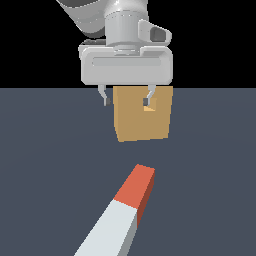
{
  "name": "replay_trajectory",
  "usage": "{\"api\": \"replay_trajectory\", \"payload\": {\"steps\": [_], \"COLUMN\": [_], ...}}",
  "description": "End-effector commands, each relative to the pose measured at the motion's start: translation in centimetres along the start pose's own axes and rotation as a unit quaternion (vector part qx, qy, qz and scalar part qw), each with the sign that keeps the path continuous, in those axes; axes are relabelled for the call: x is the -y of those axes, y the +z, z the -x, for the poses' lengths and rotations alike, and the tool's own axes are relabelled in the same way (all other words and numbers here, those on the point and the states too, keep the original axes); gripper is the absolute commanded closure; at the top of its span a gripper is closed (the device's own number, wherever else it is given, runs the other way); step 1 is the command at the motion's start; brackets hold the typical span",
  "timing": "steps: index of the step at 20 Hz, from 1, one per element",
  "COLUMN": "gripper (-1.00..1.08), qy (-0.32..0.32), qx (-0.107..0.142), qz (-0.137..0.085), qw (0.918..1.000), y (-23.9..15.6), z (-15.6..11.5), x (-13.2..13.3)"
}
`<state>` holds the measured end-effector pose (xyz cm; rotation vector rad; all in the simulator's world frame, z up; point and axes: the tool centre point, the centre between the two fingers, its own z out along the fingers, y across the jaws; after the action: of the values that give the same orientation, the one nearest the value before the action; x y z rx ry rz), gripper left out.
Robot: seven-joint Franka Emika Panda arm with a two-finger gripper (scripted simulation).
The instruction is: Insert the peg into the horizontal hole in a box.
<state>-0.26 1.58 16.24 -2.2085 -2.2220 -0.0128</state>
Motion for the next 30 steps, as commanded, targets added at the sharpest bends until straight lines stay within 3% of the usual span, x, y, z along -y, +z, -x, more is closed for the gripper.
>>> {"api": "replay_trajectory", "payload": {"steps": [1, 5, 8, 13, 17, 20, 24, 30], "gripper": [-0.92, -0.92, -0.92, -0.92, -0.92, -0.92, -0.92, -0.92], "qy": [0.0, 0.012, 0.036, 0.103, 0.163, 0.194, 0.217, 0.219], "qx": [0.0, 0.001, 0.002, 0.004, 0.006, 0.007, 0.006, 0.007], "qz": [0.0, 0.0, 0.0, 0.001, 0.001, 0.002, 0.002, 0.001], "qw": [1.0, 0.9999, 0.9994, 0.9947, 0.9866, 0.981, 0.9762, 0.9757], "y": [0.0, 0.5, 1.5, 4.2, 6.7, 7.9, 8.8, 9.1], "z": [0.0, 1.2, 3.6, 10.5, 16.7, 19.7, 21.9, 22.2], "x": [0.0, -0.1, -0.3, -0.1, 0.9, 1.6, 2.3, 2.5]}}
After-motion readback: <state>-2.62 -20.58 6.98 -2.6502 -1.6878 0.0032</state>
